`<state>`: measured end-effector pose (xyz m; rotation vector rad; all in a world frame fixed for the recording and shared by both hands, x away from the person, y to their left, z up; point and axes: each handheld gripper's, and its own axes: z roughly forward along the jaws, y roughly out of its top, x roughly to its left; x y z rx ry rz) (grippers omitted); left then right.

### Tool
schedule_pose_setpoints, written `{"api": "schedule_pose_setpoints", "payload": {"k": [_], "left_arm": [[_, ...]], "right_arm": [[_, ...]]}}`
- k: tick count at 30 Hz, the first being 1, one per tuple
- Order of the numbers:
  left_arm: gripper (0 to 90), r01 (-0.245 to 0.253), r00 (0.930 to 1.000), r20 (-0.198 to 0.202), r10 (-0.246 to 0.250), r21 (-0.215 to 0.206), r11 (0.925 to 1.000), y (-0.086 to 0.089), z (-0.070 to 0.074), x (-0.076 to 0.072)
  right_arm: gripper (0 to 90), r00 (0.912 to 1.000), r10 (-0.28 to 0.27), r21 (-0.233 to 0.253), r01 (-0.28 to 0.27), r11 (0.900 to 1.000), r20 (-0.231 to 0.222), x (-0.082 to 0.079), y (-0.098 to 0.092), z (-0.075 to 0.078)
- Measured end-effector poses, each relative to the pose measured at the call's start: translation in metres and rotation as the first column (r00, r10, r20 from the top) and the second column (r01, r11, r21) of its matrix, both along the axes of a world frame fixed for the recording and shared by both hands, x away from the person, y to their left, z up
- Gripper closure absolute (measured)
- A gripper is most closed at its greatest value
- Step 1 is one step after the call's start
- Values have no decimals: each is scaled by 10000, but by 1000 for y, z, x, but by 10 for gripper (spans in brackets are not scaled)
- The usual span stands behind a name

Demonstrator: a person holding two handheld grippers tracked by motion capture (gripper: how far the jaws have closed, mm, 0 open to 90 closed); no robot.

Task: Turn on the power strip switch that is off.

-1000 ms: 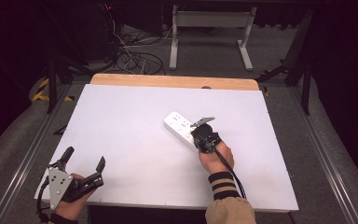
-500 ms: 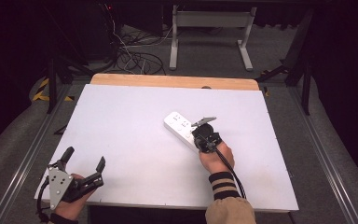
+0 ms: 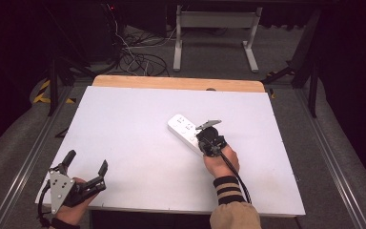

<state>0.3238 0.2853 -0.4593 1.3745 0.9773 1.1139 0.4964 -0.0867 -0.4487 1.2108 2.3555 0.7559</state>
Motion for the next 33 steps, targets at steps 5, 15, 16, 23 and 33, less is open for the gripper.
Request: {"api": "schedule_pose_setpoints", "payload": {"k": [5,15,16,23,33], "left_arm": [[29,-8,10000,7,8,9,10000,0,0,0],[29,-39,10000,-52,39,7,10000,0,-1,1],[29,-44,10000,-60,44,22,10000,0,-1,1],[29,-53,9999,-101,52,-32,10000,2,-1,1],[29,-40,9999,-94,40,-52,10000,1,-2,2]], "right_arm": [[900,10000,41,-67,-40,10000,39,0,0,0],[900,9994,223,-401,-213,9990,253,0,4,0],[900,9995,209,-334,-201,9992,243,0,3,1],[900,9994,253,-232,-248,9994,231,1,4,1],[900,9948,97,141,-112,9998,1014,-3,-4,14]]}}
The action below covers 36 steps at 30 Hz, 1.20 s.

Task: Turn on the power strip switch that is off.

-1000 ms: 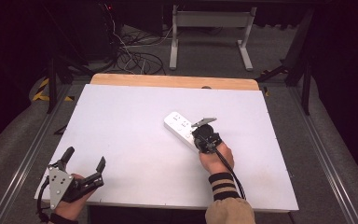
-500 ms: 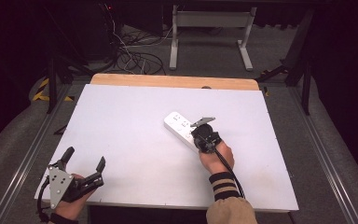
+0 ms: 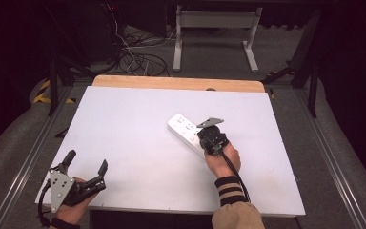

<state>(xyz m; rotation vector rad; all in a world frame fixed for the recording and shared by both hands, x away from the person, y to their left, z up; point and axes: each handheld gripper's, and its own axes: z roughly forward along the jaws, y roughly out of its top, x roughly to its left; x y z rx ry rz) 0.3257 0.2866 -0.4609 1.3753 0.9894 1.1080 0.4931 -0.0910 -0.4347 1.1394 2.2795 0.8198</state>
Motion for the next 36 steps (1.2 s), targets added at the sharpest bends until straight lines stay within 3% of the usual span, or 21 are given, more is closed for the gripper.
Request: {"api": "schedule_pose_setpoints", "payload": {"k": [5,8,13,17,21,24,26,27,30,31,32,34,36], "left_arm": [[29,-5,10000,-16,5,10,10000,0,0,0],[29,-14,10000,-9,14,5,10000,0,0,0],[29,-120,9999,74,120,-20,9999,0,0,0],[29,-227,9996,149,228,-21,9997,1,0,-1],[29,-322,9993,214,321,3,9995,1,1,-1],[29,-319,9990,328,318,20,9995,2,3,-4],[30,-310,9990,335,311,-23,9995,3,3,-5],[30,-305,9989,359,306,-43,9995,3,3,-5],[30,-284,9989,374,287,-82,9996,4,4,-5],[30,-257,9989,383,259,-77,9996,4,4,-5],[30,-257,9989,401,260,-79,9996,3,4,-4],[31,-244,9990,373,247,-92,9997,3,4,-4],[30,-258,9990,350,260,-54,9997,3,4,-4]], "right_arm": [[900,9903,-55,866,-66,9962,1391,-10,-24,24],[900,9675,-152,1463,-226,9890,2523,-22,-44,38],[900,9016,-591,2427,-519,9687,4286,-51,-84,52],[900,8394,-1121,3095,-694,9484,5319,-79,-116,51],[900,7816,-1894,3718,-582,9265,5943,-105,-144,44],[900,7234,-2585,4291,-576,9014,6402,-122,-160,33],[900,6901,-3002,4564,-490,8884,6585,-131,-168,24],[900,6800,-3140,4632,-426,8852,6626,-134,-172,20],[900,6701,-3470,4823,-188,8758,6562,-135,-179,12],[900,6735,-3453,4822,-189,8759,6536,-134,-180,11],[900,6761,-3481,4797,-90,8774,6494,-134,-178,10],[900,6691,-3351,4652,-179,8850,6633,-134,-175,10],[900,6680,-3260,4568,-235,8892,6689,-135,-172,10]]}}
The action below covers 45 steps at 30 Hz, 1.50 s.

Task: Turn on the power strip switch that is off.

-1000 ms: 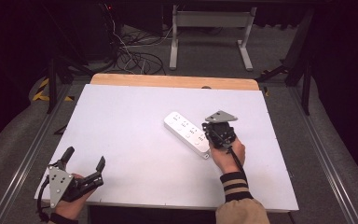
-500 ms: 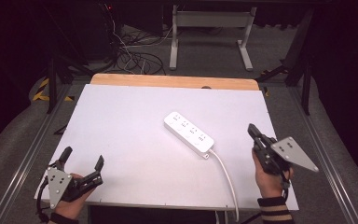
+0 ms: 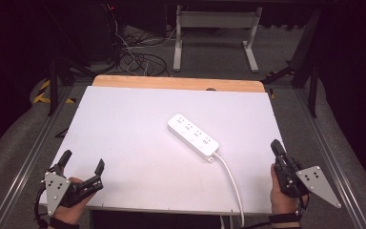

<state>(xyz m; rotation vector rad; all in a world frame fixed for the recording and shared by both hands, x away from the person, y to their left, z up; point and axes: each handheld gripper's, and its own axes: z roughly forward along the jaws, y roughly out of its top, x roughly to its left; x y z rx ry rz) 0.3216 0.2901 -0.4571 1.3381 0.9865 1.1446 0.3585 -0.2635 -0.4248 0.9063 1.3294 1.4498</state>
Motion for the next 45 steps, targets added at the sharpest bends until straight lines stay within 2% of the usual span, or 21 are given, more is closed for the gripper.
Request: {"api": "schedule_pose_setpoints", "payload": {"k": [4,5,8,11,12,13,15,17,26,39,45], "left_arm": [[31,28,10000,10,-28,-9,10000,0,0,0],[31,21,10000,0,-21,7,10000,0,0,0],[30,40,10000,-33,-40,2,10000,0,0,0],[30,54,10000,-46,-54,1,10000,-1,0,0],[30,57,10000,-68,-57,21,10000,0,0,0],[30,53,10000,-58,-53,9,10000,-1,0,0],[30,41,10000,-48,-40,25,10000,0,0,0],[29,44,10000,-68,-44,37,10000,0,0,0],[28,98,9999,-99,-98,12,10000,-1,0,1],[28,84,9999,-108,-84,-4,10000,-1,0,0],[28,33,10000,-59,-33,-56,10000,1,0,-1]], "right_arm": [[900,10000,-38,-103,38,9999,-4,0,2,-2],[836,10000,-76,-143,76,9999,30,0,3,-2],[533,9992,-401,-120,401,9991,13,3,4,-3],[243,9977,-617,141,621,9980,-268,9,5,-6],[171,9966,-732,188,740,9971,-372,11,6,-6],[135,9947,-919,181,928,9955,-463,12,6,-6],[82,9954,-833,78,837,9965,-471,13,7,-7],[75,9961,-815,1,816,9967,-324,13,8,-7],[74,9954,-870,-78,868,9962,-393,14,9,-8],[81,9920,-874,-170,862,9961,-908,17,11,-11],[83,9915,-872,-177,859,9961,-961,18,11,-11]]}}
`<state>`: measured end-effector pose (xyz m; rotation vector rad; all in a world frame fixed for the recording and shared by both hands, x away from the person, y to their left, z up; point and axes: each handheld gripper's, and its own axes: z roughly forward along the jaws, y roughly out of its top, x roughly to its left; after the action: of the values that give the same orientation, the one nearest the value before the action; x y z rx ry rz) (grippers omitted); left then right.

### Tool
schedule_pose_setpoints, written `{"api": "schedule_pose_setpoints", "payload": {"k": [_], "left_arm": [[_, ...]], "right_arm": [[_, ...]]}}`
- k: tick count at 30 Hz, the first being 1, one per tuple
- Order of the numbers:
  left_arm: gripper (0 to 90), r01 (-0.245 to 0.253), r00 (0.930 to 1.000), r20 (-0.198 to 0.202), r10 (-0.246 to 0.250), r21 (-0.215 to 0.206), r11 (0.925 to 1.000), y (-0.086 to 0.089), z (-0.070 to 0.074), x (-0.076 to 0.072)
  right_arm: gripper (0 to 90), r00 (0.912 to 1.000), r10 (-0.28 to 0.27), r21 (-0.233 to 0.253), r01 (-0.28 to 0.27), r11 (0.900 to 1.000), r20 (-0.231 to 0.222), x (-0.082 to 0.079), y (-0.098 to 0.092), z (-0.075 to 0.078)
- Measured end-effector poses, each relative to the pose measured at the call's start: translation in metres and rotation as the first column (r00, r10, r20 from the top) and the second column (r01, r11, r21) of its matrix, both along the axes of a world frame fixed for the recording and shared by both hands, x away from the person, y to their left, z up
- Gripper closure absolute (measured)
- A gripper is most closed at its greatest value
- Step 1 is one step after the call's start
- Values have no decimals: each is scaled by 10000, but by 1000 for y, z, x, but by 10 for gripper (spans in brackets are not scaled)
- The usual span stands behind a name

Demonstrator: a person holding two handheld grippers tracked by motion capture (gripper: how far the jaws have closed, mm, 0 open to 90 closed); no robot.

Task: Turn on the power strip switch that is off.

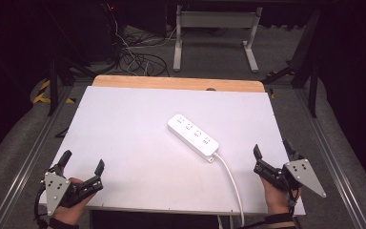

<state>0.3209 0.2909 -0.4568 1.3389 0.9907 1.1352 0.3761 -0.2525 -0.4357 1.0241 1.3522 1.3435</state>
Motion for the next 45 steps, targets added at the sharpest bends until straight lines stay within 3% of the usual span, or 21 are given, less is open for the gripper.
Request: {"api": "schedule_pose_setpoints", "payload": {"k": [45], "left_arm": [[28,140,9999,-65,-140,-16,9999,-2,0,3]], "right_arm": [[90,10000,-32,260,33,9997,-64,0,-5,-2]]}}
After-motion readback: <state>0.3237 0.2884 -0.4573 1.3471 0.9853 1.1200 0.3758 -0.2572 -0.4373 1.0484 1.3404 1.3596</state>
